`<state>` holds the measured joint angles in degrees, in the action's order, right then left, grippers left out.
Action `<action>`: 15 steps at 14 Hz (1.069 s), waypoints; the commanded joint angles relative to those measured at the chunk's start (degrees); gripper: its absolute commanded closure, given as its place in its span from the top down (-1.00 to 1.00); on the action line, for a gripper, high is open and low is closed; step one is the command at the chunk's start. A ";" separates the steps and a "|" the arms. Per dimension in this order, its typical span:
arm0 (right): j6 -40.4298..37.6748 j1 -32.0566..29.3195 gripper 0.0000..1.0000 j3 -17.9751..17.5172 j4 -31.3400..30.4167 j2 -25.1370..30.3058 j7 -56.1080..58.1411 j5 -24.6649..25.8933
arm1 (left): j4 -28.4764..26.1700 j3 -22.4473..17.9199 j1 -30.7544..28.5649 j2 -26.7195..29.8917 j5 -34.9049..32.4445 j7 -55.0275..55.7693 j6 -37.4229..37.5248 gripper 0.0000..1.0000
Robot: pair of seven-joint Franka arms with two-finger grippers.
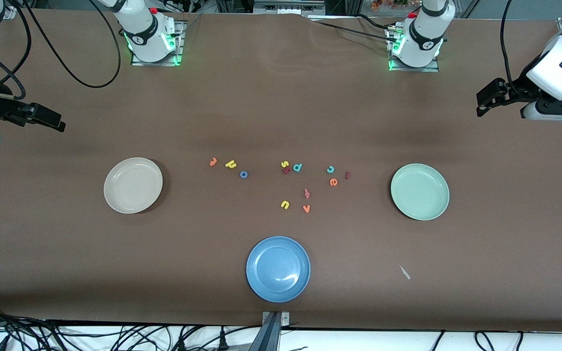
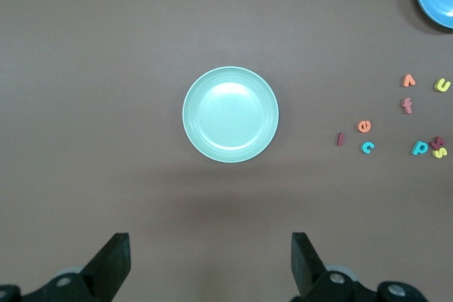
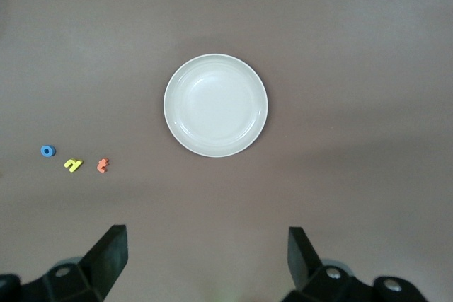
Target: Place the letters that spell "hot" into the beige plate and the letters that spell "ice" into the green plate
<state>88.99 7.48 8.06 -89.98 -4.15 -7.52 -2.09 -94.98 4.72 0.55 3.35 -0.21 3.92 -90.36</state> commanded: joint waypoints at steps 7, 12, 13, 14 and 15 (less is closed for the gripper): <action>0.30 -0.45 1.00 -0.15 -0.37 0.55 1.01 -0.63 | 1.55 0.03 -0.11 -0.62 0.56 -1.28 1.41 1.00; 0.22 -0.36 1.00 -0.15 -0.37 0.55 0.92 -0.63 | 1.55 -0.06 -0.19 -0.98 0.56 -1.46 1.33 1.00; 0.13 -0.44 1.00 -0.15 -0.46 0.55 0.92 -0.63 | 1.64 -0.06 -0.28 -1.06 0.56 -1.46 1.33 1.00; 0.13 -0.45 1.00 -0.15 -0.37 0.55 0.92 -0.63 | 1.64 -0.06 -0.28 -1.06 0.56 -1.46 1.24 1.00; 0.13 -0.45 1.00 -0.15 -0.46 0.55 0.92 -0.63 | 1.64 -0.15 -0.28 -1.15 0.56 -1.46 1.24 1.00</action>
<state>88.99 7.48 8.06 -89.98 -4.15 -7.51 -2.09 -94.98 4.68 0.51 3.09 -0.21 3.86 -90.10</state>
